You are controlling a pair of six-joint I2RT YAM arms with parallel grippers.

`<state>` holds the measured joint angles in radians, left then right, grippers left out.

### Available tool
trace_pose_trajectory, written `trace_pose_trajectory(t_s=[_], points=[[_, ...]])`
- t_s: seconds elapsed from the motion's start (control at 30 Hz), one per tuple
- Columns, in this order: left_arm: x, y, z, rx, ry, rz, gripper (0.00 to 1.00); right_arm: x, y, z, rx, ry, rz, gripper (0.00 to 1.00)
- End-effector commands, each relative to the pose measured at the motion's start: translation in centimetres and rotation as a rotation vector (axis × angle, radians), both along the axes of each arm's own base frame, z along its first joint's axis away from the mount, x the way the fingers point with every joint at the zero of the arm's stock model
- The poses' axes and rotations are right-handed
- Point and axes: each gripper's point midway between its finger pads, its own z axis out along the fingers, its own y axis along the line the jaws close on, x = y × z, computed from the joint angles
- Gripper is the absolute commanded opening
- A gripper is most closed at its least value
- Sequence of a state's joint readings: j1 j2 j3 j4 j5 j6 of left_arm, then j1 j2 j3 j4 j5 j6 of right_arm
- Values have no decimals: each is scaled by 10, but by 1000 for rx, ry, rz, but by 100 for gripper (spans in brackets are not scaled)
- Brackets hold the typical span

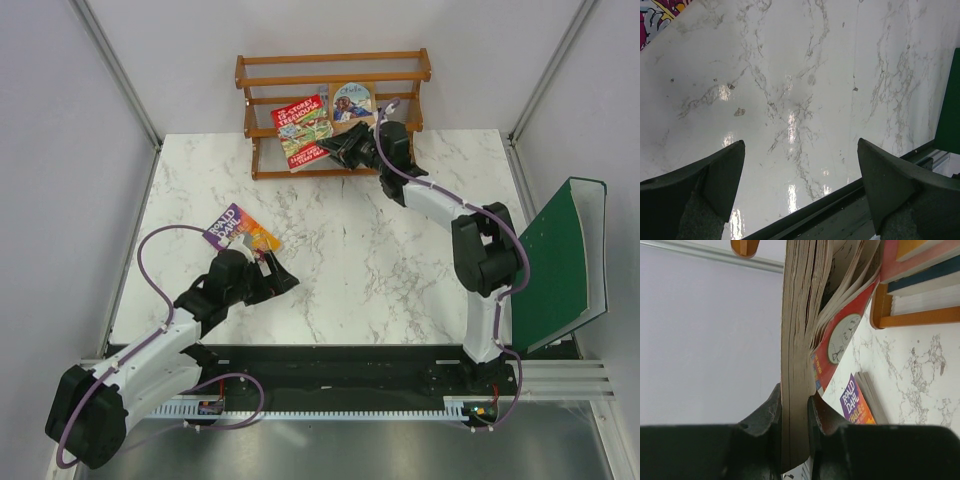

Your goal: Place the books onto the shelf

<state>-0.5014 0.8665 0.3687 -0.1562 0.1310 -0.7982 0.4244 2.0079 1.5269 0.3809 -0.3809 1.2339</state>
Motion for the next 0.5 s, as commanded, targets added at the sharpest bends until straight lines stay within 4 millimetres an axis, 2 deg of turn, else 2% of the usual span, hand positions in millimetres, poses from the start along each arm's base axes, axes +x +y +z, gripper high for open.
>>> trace_pose_trajectory(t_s=[0.0, 0.13, 0.27, 0.47], points=[[3, 5, 0, 26, -35, 1, 100, 9, -14, 68, 73, -168, -37, 0], [3, 4, -1, 28, -29, 0, 100, 10, -15, 77, 85, -188, -18, 0], [3, 4, -1, 26, -30, -2, 100, 11, -4, 88, 125, -204, 49, 1], [3, 3, -1, 27, -29, -3, 100, 19, -8, 92, 166, -205, 42, 1]])
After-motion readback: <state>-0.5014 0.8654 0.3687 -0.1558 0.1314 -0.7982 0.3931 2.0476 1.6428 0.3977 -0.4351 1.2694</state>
